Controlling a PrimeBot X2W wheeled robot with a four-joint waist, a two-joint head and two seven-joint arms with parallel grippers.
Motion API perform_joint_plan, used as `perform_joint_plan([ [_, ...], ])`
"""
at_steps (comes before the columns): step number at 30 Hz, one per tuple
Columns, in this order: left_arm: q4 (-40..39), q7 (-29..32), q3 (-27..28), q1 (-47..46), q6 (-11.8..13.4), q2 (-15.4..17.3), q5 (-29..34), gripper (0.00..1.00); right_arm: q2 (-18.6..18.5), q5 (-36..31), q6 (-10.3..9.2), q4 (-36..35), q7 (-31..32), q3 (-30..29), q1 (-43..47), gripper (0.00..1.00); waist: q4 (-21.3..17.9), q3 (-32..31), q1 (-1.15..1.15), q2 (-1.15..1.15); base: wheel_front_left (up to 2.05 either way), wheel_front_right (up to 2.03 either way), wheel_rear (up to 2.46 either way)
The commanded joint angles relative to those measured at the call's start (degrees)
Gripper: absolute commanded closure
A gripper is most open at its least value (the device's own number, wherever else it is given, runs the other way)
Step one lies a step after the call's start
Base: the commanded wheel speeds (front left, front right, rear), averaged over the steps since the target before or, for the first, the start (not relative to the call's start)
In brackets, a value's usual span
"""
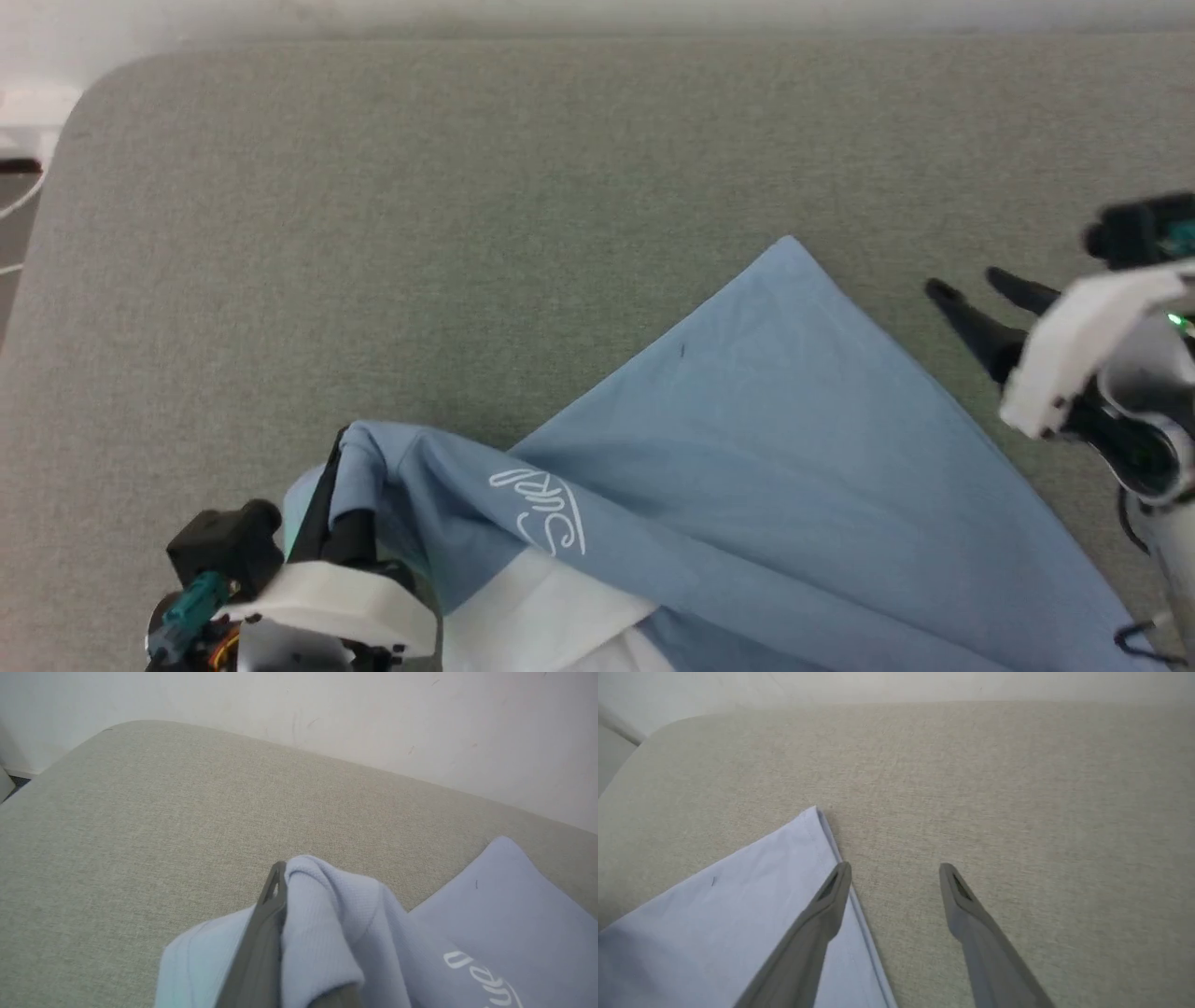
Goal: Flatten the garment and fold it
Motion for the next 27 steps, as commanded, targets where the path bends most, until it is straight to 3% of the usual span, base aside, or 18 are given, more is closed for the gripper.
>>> perform_joint_plan([
  [1, 0.1, -0.5, -0.3, -1.6, -0.6, -0.5, 0.6, 1.0, -0.3, 1.2, -0.05, 1.9, 3.3, 3.1, -3.8, 0.0, 2.6, 2.7, -0.02, 0.0, 0.0, 0.0, 0.0],
  [7, 1.3, -1.4, -2.1, -4.6, -1.6, -2.5, 1.1, 1.0, 0.0, 3.6, -0.05, 10.1, 12.8, 12.0, -15.3, 0.0, 5.5, 5.1, -0.02, 0.0, 0.0, 0.0, 0.0],
  [11, 2.3, -1.9, -3.2, -6.3, -2.4, -3.9, 1.1, 1.0, 0.6, 4.8, -0.05, 14.8, 15.0, 16.0, -20.6, 0.0, 6.8, 6.2, -0.02, 0.0, 0.0, 0.0, 0.0],
  [20, 4.5, -2.4, -4.2, -7.5, -3.3, -4.8, 0.9, 1.0, 0.7, 6.7, -0.05, 24.0, 24.2, 24.4, -22.5, 0.0, 7.7, 6.7, -0.02, 0.0, 0.0, 0.0, 0.0],
  [21, 4.6, -2.4, -4.2, -7.4, -3.3, -4.8, 0.9, 1.0, 0.6, 7.1, -0.05, 24.4, 25.3, 25.2, -22.3, 0.47, 7.7, 6.7, -0.02, 0.0, 0.0, 0.0, 0.0],
  [22, 4.8, -2.4, -4.2, -7.4, -3.3, -4.8, 0.8, 1.0, 0.5, 7.4, -0.05, 24.7, 26.1, 25.8, -22.2, 0.77, 7.6, 6.6, -0.02, 0.0, 0.0, 0.0, 0.0],
  [23, 4.9, -2.4, -4.2, -7.3, -3.2, -4.8, 0.8, 1.0, 0.5, 7.9, -0.05, 24.8, 26.6, 26.3, -22.0, 1.0, 7.5, 6.4, -0.02, 0.0, 0.0, 0.0, 0.0],
  [27, 5.4, -2.0, -4.2, -7.1, -3.3, -4.5, 0.6, 1.0, 0.4, 9.2, -0.05, 24.2, 26.0, 27.9, -22.0, 1.0, 7.1, 5.3, -0.02, 0.0, 0.0, 0.0, 0.0],
])
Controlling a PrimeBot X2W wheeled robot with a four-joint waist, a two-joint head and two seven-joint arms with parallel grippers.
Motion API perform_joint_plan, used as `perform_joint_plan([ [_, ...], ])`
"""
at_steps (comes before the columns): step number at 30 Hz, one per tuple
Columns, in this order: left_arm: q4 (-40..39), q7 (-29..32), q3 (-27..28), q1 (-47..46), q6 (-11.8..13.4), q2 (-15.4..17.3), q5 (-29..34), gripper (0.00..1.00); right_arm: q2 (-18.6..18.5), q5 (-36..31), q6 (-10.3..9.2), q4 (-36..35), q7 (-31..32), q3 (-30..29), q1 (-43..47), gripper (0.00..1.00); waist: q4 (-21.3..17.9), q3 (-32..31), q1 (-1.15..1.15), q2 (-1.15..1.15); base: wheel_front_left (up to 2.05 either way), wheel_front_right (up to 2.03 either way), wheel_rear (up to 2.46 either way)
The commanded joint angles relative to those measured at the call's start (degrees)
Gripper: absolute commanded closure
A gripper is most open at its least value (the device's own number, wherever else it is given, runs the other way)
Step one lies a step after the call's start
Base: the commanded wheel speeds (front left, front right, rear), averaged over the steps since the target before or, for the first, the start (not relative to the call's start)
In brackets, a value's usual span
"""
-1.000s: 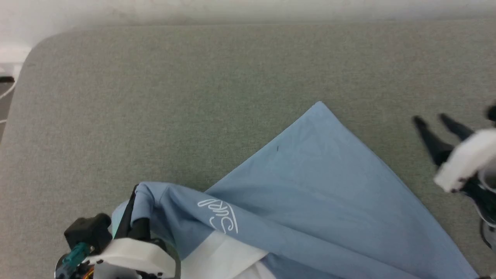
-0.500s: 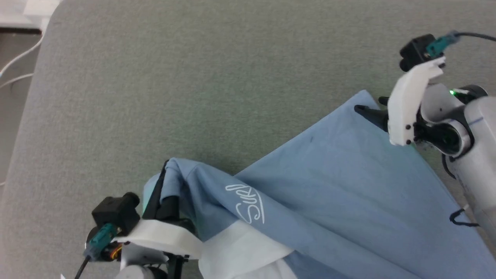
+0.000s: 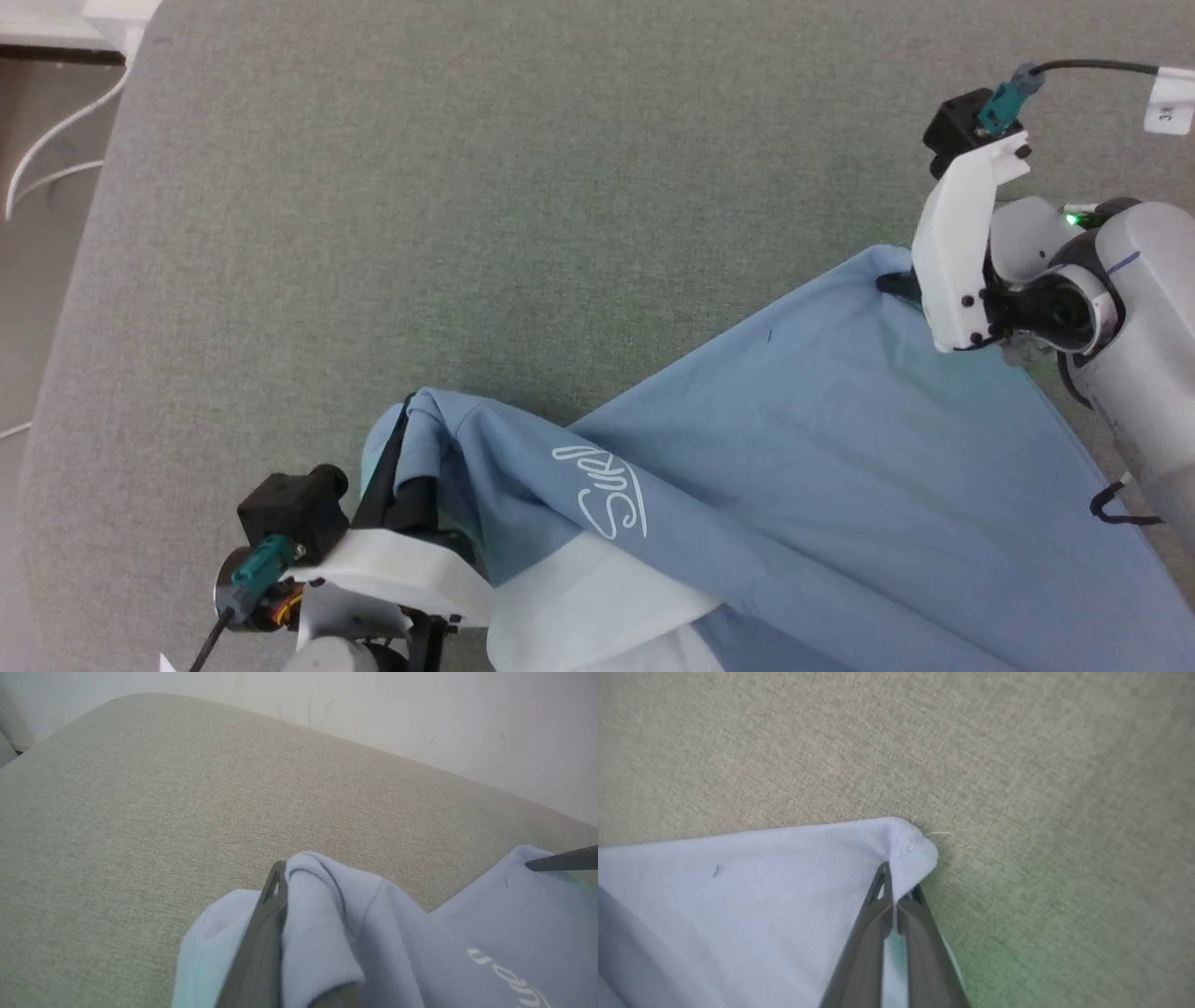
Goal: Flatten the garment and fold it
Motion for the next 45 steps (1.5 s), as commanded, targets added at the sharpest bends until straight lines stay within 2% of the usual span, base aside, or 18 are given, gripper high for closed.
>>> perform_joint_plan([
  [1, 0.1, 0.2, 0.0, -0.6, -0.4, 0.3, 0.0, 1.0, 0.7, 0.5, -0.04, 1.8, 0.9, 2.4, 4.6, 1.0, -0.4, -0.8, 0.01, 0.0, 0.0, 0.0, 0.0],
  [7, -1.6, 3.4, -0.1, -4.5, -1.6, 4.2, 1.9, 1.0, -1.6, 0.8, -0.04, -0.6, -6.2, 3.2, 2.9, 1.0, -1.6, -4.7, 0.01, 0.0, 0.0, 0.0, 0.0],
  [12, -2.6, 7.0, 1.6, -12.9, -3.1, 7.9, 3.6, 1.0, -4.6, -0.9, -0.04, -0.1, -13.3, 0.9, 0.9, 1.0, -3.8, -8.9, 0.01, 0.0, 0.0, 0.0, 0.0],
  [15, -0.3, 9.0, 3.0, -19.5, -4.9, 9.1, 3.1, 1.0, -6.1, -2.2, -0.04, 1.2, -18.0, -1.6, -0.9, 1.0, -5.8, -10.8, 0.01, 0.0, 0.0, 0.0, 0.0],
  [22, 15.2, 13.3, 2.8, -38.5, -12.2, 8.7, 1.6, 1.0, -6.9, -6.4, -0.04, 5.6, -27.1, -6.9, -6.7, 1.0, -10.4, -11.1, 0.01, 0.0, 0.0, 0.0, 0.0],
  [27, 27.7, 13.3, 2.3, -52.8, -15.5, 7.3, 3.0, 1.0, -6.5, -9.1, -0.04, 7.2, -33.8, -8.9, -13.7, 1.0, -13.1, -8.3, 0.01, 0.0, 0.0, 0.0, 0.0],
  [37, 43.8, 6.3, 1.2, -78.2, -18.0, 5.5, 9.4, 1.0, -5.6, -17.3, -0.04, 11.3, -51.1, -13.0, -31.3, 1.0, -14.8, 0.4, 0.01, 0.0, 0.0, 0.0, 0.0],
  [45, 54.2, 2.1, -0.3, -84.7, -19.2, 4.1, 11.3, 1.0, -3.6, -17.1, -0.04, 15.6, -56.8, -10.8, -35.8, 1.0, -14.3, 5.3, 0.01, 0.0, 0.0, 0.0, 0.0],
])
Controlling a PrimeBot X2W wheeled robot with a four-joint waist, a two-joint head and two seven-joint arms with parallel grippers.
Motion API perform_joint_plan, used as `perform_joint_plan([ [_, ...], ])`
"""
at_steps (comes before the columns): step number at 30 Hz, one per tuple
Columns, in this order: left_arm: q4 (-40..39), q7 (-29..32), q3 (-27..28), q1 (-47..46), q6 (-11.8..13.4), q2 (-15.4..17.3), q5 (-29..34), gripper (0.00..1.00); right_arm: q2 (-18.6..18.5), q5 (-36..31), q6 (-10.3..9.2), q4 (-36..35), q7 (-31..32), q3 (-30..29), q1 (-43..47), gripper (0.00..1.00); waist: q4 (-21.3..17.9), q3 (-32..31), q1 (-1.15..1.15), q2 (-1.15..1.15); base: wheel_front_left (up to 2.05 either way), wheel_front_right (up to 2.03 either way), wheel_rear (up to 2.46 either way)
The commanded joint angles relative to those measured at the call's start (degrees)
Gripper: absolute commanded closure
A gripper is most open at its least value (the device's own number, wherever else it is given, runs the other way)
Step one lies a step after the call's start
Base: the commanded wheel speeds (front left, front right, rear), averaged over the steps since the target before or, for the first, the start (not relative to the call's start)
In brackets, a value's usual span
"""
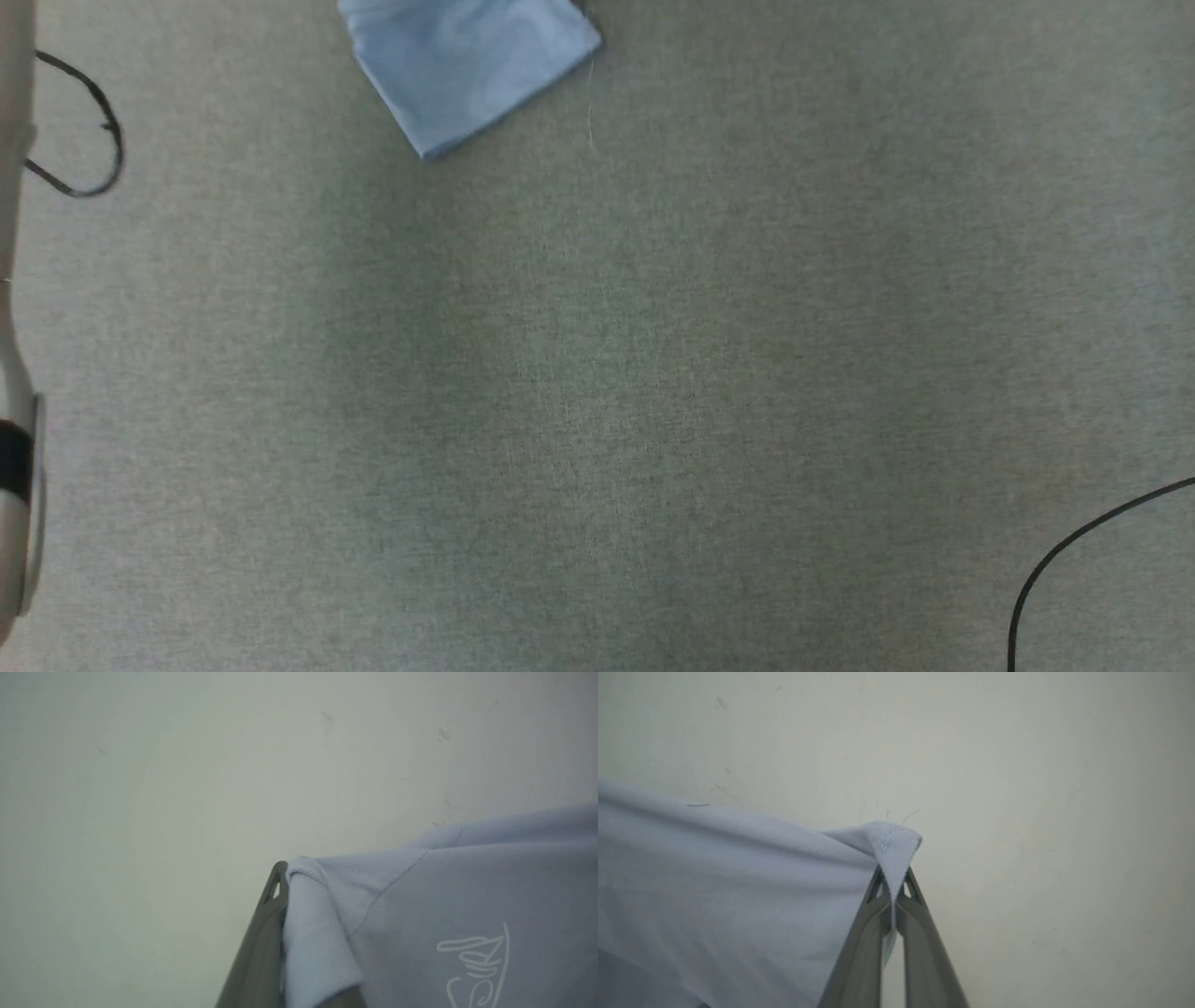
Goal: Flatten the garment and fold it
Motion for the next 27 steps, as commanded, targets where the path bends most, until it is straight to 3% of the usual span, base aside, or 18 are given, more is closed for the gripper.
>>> perform_joint_plan([
  [1, 2.1, -0.7, 0.4, -0.6, -0.1, 0.5, 0.2, 1.0, -0.2, 0.5, -0.23, 1.7, -0.5, 0.3, -0.3, 1.0, 0.0, 3.1, -0.02, 0.0, 0.0, 0.0, 0.0],
  [9, 10.6, -5.0, 1.6, 2.9, -1.4, -2.1, -3.0, 1.0, 3.5, 4.8, -0.23, 6.3, -2.4, 5.8, 2.6, 1.0, 0.2, 5.6, -0.02, 0.0, 0.0, 0.0, 0.0],
  [14, 14.3, -7.3, 3.1, 8.2, -3.1, -3.7, -5.9, 1.0, 4.4, 8.6, -0.23, 6.8, -3.8, 10.2, 7.9, 1.0, 0.6, 3.4, -0.02, 0.0, 0.0, 0.0, 0.0],
  [19, 14.9, -8.7, 4.8, 17.0, -5.0, -4.7, -8.8, 1.0, 2.9, 12.9, -0.23, 3.5, -5.3, 15.0, 17.0, 1.0, 1.5, -1.1, -0.02, 0.0, 0.0, 0.0, 0.0],
  [27, 8.7, -9.3, 7.0, 36.7, -4.3, -3.3, -11.3, 1.0, -1.2, 17.7, -0.23, -4.8, -5.5, 19.3, 34.0, 1.0, 1.6, -9.6, -0.02, 0.0, 0.0, 0.0, 0.0],
])
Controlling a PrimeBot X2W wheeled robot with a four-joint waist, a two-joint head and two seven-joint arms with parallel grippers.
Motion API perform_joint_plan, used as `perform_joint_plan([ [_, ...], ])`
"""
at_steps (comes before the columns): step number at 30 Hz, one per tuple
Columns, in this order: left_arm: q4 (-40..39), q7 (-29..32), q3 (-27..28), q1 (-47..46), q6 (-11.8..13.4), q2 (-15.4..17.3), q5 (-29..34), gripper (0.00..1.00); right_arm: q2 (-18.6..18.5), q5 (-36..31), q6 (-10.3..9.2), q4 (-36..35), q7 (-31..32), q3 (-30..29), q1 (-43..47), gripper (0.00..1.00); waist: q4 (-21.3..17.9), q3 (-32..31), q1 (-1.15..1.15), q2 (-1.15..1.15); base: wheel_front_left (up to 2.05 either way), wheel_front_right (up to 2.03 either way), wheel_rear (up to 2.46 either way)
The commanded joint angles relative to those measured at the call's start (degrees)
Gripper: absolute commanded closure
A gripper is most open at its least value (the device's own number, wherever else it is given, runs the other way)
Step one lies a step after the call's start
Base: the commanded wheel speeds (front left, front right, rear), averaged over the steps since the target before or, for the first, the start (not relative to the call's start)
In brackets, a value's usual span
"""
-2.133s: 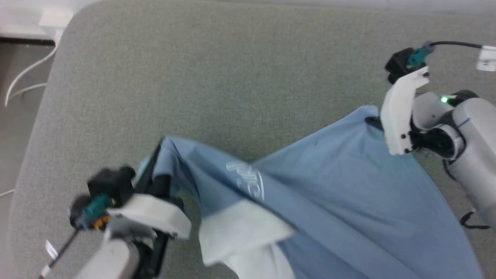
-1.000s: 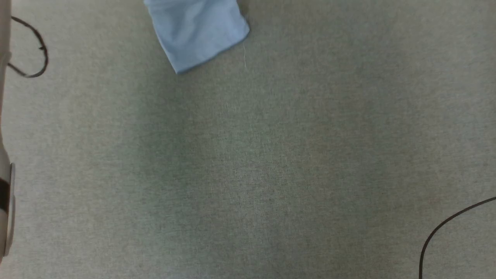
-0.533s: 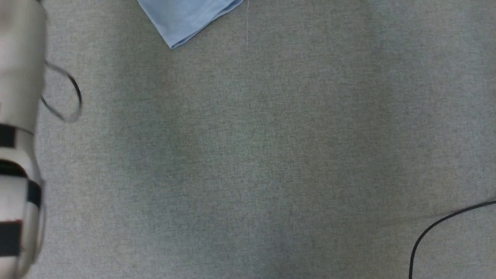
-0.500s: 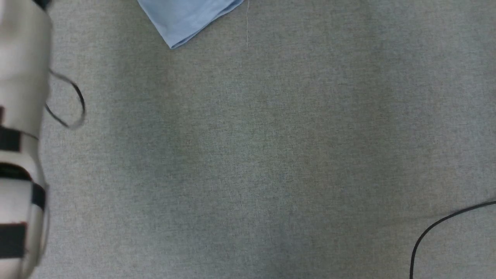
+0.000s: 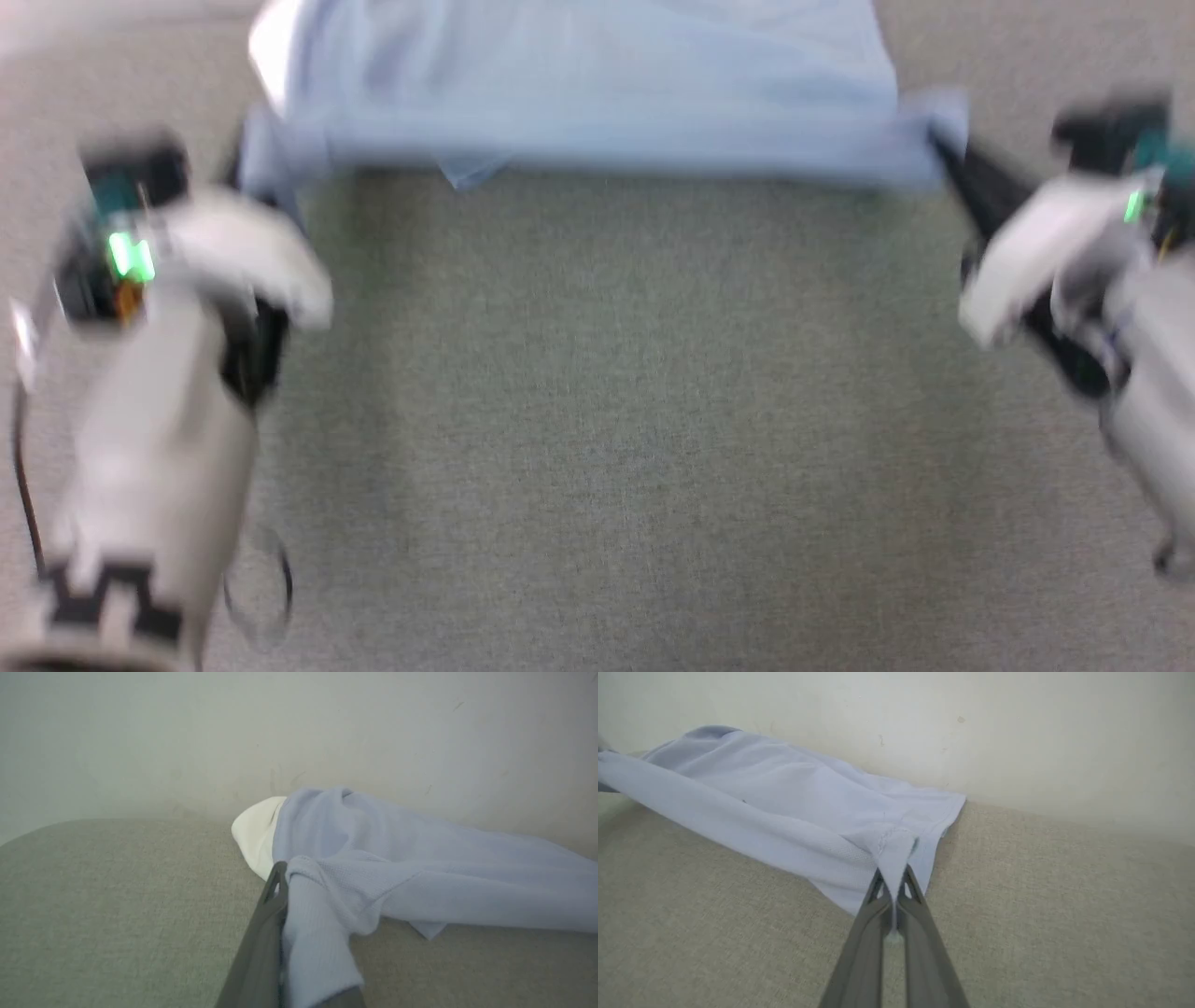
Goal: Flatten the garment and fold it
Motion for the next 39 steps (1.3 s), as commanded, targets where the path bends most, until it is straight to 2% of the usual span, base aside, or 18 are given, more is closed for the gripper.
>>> perform_joint_plan([
  [1, -0.9, -0.3, 0.6, 2.8, 0.8, 1.0, -0.4, 1.0, -1.3, 0.4, -0.16, -0.6, -0.1, 0.0, 1.9, 1.0, 0.4, -5.8, 0.01, 0.0, 0.0, 0.0, 0.0],
  [4, -7.4, -0.3, 1.4, 14.2, 3.1, 2.0, -1.4, 1.0, -3.7, 0.8, -0.16, -4.1, 0.4, 0.1, 9.4, 1.0, 0.4, -9.4, 0.01, 0.0, 0.0, 0.0, 0.0],
  [7, -16.5, 1.0, 1.9, 25.5, 6.5, 3.4, -2.3, 1.0, -5.7, 1.1, -0.16, -7.9, 0.4, -1.8, 16.8, 1.0, 0.6, -12.3, 0.01, 0.0, 0.0, 0.0, 0.0],
  [11, -32.4, 5.1, 2.9, 40.4, 13.0, 6.1, -3.2, 1.0, -7.9, 0.2, -0.16, -13.4, 0.8, -7.4, 26.9, 1.0, 1.0, -15.0, 0.01, 0.0, 0.0, 0.0, 0.0],
  [15, -48.7, 10.2, 3.2, 53.0, 19.5, 8.7, -3.3, 1.0, -8.5, -1.9, -0.16, -19.3, 2.3, -16.5, 38.4, 1.0, 1.6, -16.5, 0.01, 0.0, 0.0, 0.0, 0.0],
  [20, -63.8, 15.8, 3.3, 64.1, 26.4, 11.0, -3.2, 1.0, -4.6, -7.5, -0.16, -29.9, 8.2, -30.5, 54.0, 1.0, 2.0, -17.1, 0.01, 0.0, 0.0, 0.0, 0.0],
  [25, -72.2, 20.8, 3.9, 70.5, 30.9, 13.5, -3.5, 1.0, 4.6, -14.6, -0.16, -44.1, 18.3, -42.7, 68.0, 1.0, 1.9, -17.0, 0.01, 0.0, 0.0, 0.0, 0.0],
  [29, -76.1, 23.0, 4.4, 71.4, 32.1, 15.4, -3.3, 1.0, 11.6, -19.4, -0.16, -54.4, 25.6, -47.6, 73.4, 1.0, 1.9, -15.9, 0.01, 0.0, 0.0, 0.0, 0.0],
  [32, -76.1, 24.0, 3.9, 67.9, 30.6, 16.0, -3.3, 1.0, 13.7, -21.8, -0.16, -58.0, 29.2, -48.5, 72.3, 1.0, 1.9, -14.6, 0.01, 0.0, 0.0, 0.0, 0.0],
  [35, -73.3, 24.9, 2.8, 62.2, 27.8, 16.0, -3.5, 1.0, 13.6, -23.4, -0.16, -57.9, 30.9, -48.3, 67.8, 1.0, 1.8, -12.6, 0.01, 0.0, 0.0, 0.0, 0.0],
  [39, -67.3, 26.0, 0.7, 53.3, 23.7, 14.9, -3.7, 1.0, 12.4, -24.1, -0.16, -53.3, 31.6, -45.7, 59.5, 1.0, 1.4, -9.9, 0.01, 0.0, 0.0, 0.0, 0.0],
])
